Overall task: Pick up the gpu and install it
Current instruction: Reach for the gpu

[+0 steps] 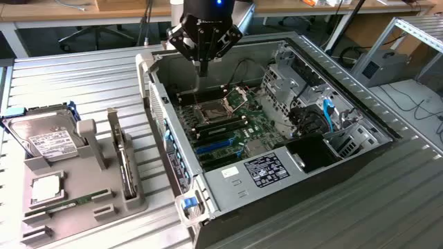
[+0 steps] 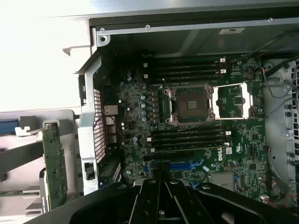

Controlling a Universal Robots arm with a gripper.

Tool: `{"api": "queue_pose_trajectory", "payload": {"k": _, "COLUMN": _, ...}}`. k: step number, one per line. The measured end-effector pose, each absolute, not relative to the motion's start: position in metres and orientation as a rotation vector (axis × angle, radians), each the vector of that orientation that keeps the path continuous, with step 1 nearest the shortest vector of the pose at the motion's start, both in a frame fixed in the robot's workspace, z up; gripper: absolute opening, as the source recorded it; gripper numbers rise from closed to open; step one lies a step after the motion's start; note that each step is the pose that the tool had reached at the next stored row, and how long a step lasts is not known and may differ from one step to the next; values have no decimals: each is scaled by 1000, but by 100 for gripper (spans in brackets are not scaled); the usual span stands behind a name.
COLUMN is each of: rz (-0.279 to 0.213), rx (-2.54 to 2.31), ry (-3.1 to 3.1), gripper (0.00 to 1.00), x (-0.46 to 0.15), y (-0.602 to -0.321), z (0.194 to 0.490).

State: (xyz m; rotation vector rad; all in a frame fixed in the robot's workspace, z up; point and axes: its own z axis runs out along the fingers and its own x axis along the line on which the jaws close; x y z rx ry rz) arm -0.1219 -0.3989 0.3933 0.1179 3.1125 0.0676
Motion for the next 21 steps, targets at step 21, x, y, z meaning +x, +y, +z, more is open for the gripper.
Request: {"api": "queue_pose_trajectory", "payload": {"k": 21, "rz": 68, "rx": 118, "ry": 3113, "gripper": 11, "x": -140, "y": -399, "z": 393}}
